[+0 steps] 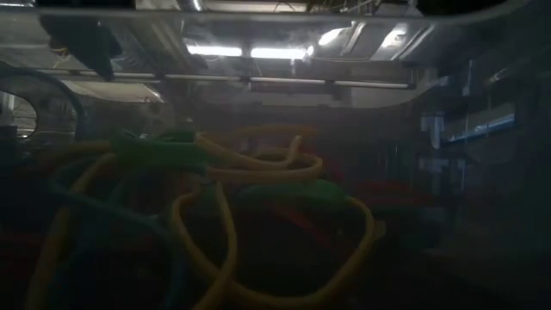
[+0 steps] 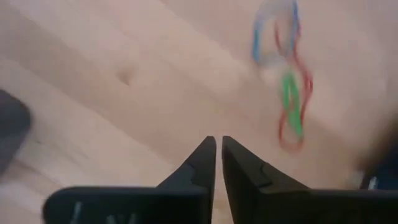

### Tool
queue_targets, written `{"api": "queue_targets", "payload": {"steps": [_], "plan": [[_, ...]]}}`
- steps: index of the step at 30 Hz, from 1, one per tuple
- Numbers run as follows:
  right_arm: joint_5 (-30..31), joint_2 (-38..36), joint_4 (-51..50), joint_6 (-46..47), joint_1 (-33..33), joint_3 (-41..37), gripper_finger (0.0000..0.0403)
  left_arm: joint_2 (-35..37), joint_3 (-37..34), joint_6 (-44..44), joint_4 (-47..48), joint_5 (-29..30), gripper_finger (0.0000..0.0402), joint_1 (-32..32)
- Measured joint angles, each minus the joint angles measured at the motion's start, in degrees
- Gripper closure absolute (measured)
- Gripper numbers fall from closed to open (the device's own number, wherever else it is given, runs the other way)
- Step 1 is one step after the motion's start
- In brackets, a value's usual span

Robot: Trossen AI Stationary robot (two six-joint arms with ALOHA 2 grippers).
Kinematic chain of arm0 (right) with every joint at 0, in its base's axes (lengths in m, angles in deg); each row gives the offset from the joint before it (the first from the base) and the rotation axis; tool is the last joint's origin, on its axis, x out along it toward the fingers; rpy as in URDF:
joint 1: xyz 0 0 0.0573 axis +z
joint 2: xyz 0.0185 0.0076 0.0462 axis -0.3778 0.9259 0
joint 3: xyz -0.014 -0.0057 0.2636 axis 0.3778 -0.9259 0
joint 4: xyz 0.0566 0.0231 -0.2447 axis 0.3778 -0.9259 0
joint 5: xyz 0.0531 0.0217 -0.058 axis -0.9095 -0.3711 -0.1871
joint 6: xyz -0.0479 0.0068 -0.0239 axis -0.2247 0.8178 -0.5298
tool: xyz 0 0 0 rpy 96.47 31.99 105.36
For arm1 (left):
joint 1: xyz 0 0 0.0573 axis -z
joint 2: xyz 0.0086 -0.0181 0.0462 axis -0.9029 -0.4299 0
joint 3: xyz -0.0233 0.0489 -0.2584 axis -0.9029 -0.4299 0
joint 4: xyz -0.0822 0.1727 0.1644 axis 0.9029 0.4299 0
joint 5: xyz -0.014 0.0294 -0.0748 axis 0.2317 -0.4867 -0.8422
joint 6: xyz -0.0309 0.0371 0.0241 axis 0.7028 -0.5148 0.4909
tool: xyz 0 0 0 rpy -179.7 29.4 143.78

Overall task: Pick and place rubber bands into bin
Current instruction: Put the green rubber band into the black bin

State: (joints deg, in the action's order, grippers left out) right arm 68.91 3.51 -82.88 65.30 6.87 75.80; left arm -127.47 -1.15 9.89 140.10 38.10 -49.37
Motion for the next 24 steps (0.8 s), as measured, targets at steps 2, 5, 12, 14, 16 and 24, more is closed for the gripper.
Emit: {"api": "queue_targets", "payload": {"steps": [2,5,12,14,16,24], "plan": [[-3.66,0.07,0.00,6.42,1.86,-1.61,0.0358,2.08,-0.33,-1.40,-0.16,-0.15,0.0400,0.01],[-6.98,0.21,0.02,15.06,5.35,-4.16,0.0338,4.03,-0.34,-3.81,-0.60,-0.32,0.0400,0.03],[-8.22,-1.32,0.11,23.16,9.41,-10.09,0.0284,5.17,-0.36,-7.74,-1.20,-0.32,0.0400,0.03],[-8.25,-2.76,0.60,23.18,8.88,-12.65,0.0271,5.15,-0.36,-8.47,-1.68,-0.32,0.0400,0.03],[-8.36,-4.77,1.57,23.14,7.60,-15.68,0.0259,5.15,-0.36,-9.11,-2.21,-0.32,0.0400,0.03],[-8.21,-14.41,13.15,18.52,2.00,-30.45,0.0240,5.13,-0.36,-7.40,-2.20,-0.32,0.0399,0.03]]}}
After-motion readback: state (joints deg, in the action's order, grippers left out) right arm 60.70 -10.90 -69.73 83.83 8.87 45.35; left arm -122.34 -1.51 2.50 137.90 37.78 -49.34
